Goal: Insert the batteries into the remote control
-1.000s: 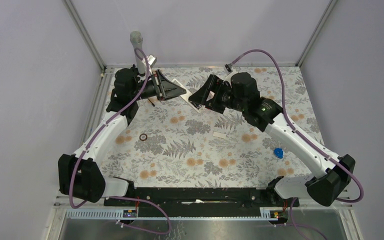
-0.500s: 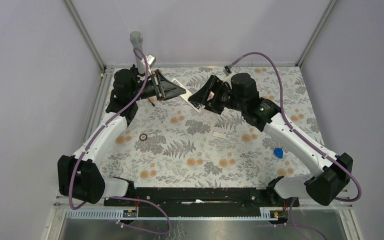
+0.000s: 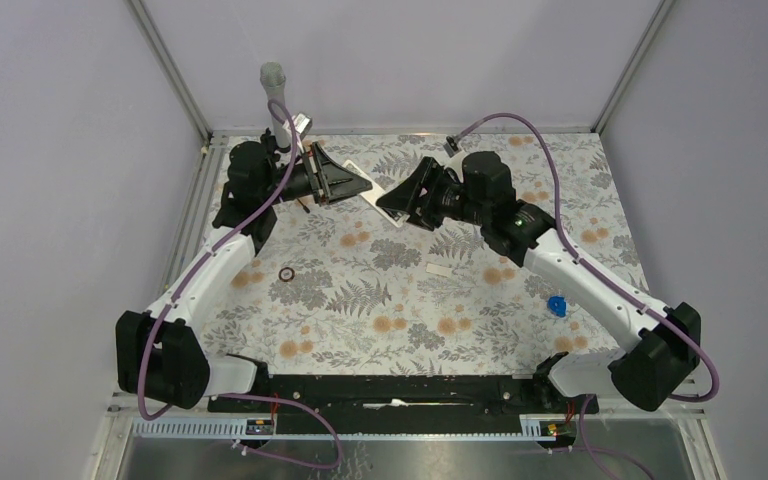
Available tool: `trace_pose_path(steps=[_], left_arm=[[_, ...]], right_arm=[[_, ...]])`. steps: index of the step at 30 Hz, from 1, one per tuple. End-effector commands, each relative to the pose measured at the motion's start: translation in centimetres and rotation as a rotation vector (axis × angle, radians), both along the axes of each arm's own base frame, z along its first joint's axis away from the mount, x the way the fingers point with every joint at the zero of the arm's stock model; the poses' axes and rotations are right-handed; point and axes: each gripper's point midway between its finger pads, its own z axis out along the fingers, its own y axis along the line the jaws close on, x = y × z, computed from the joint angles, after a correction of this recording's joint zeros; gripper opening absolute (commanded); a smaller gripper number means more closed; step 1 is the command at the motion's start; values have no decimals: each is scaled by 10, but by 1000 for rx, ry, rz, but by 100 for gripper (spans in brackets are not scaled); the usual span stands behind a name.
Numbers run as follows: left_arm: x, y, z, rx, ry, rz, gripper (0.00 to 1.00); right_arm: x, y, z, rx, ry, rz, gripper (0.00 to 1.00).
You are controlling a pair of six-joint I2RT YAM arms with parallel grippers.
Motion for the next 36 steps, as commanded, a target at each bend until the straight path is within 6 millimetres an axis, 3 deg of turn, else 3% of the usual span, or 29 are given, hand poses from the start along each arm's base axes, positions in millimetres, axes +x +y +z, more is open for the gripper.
trace_pose_path(steps=[1, 10, 11, 17, 21, 24, 26, 32, 36], left_arm=[[-7, 1, 35, -63, -103, -6, 0], [-9, 2, 40, -69, -85, -16, 0], [-8, 2, 38, -59, -81, -11, 0], [0, 11, 20, 10, -87, 29, 0], [5, 19, 7, 74, -96, 58, 0], [8, 26, -3, 133, -115, 85, 0], [9, 30, -11, 170, -110, 98, 0], [11, 39, -22, 224, -122, 141, 0], [12, 46, -24, 249, -143, 185, 0]], right_arm=[[2, -8, 0, 13, -6, -21, 58], [4, -11, -2, 23, -36, -24, 53], [4, -12, 1, 31, -54, -26, 56], [12, -33, 42, 49, -289, -94, 98], [22, -59, 58, -52, -416, -165, 100], [30, -78, 45, -225, -467, -191, 99], [37, -89, 25, -353, -501, -179, 100], [41, -103, -83, -776, -492, 135, 98], [33, -115, -144, -939, -459, 327, 93]])
